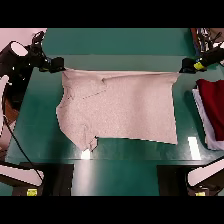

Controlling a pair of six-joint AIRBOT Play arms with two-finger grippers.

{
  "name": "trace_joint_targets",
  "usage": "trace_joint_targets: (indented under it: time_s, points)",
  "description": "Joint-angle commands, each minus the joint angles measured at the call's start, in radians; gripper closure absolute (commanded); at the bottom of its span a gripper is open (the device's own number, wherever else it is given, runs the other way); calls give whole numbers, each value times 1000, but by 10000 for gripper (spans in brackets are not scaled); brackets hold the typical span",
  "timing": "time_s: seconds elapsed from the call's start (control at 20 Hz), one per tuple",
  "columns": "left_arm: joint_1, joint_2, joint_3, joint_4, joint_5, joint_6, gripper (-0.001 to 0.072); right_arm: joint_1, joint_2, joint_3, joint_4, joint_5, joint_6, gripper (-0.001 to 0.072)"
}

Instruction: Fold the shirts.

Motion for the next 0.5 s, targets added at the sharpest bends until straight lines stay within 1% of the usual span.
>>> trace_joint_targets:
  time_s: [0.0, 0.1, 0.2, 0.3, 0.45]
  points:
    - [1, -15, 50, 34, -94, 32, 686, 3, 10, 22, -2, 5, 2, 704]
    - [1, -15, 42, 74, -232, 30, 687, 16, 69, -79, -13, 5, 2, 704]
    - [1, -14, -8, 108, -298, 24, 687, 33, 137, -222, -71, -19, 2, 704]
    - [1, -5, -104, 125, -301, 24, 687, 56, 200, -378, -79, -68, 2, 704]
    - [1, -5, -218, 126, -260, 23, 684, 88, 259, -560, -78, -152, 2, 702]
